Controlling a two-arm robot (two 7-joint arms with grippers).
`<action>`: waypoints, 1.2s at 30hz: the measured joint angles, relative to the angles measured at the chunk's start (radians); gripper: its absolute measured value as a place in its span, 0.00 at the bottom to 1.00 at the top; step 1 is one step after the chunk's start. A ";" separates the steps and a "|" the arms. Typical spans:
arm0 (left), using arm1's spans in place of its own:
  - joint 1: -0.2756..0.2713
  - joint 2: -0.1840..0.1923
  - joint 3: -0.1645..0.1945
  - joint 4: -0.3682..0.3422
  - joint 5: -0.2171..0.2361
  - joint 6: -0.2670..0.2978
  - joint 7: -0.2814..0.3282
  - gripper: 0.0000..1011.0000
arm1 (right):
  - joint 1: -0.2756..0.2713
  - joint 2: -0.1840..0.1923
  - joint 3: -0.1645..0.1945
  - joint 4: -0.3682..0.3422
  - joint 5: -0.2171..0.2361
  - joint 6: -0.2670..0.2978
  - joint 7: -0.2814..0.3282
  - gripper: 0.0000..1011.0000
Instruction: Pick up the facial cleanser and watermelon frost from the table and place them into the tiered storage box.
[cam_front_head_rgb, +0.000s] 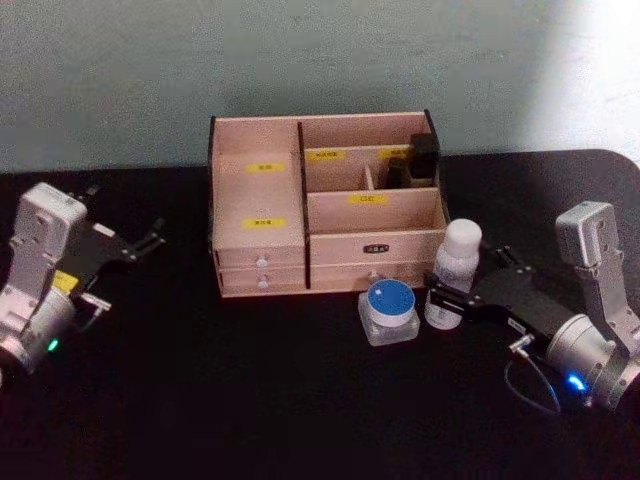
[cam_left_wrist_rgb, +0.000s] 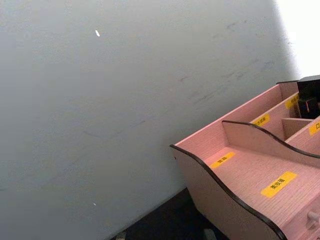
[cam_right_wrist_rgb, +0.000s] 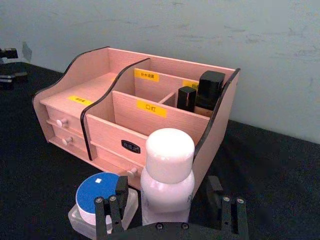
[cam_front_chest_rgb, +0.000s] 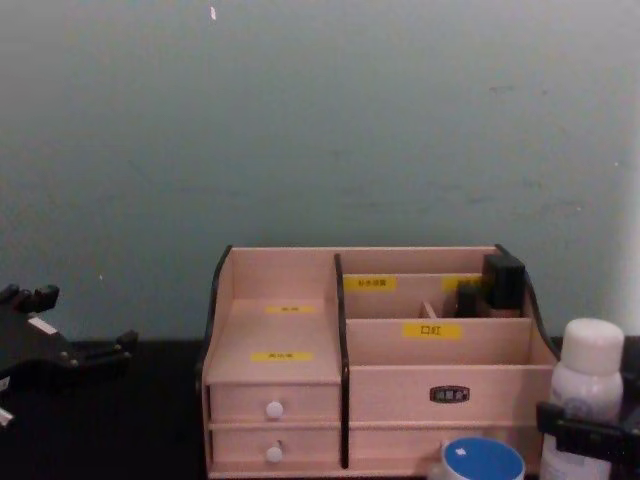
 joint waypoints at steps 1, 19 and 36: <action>0.000 0.000 0.000 0.000 0.000 0.000 0.000 0.99 | 0.000 0.000 0.000 0.000 0.000 0.000 0.000 0.99; 0.000 0.000 0.000 0.000 0.000 0.000 0.000 0.99 | -0.002 0.003 -0.001 -0.002 0.006 0.000 0.000 0.76; 0.000 0.000 0.000 0.000 0.000 0.000 0.000 0.99 | -0.002 0.005 -0.001 -0.003 0.008 -0.001 0.000 0.58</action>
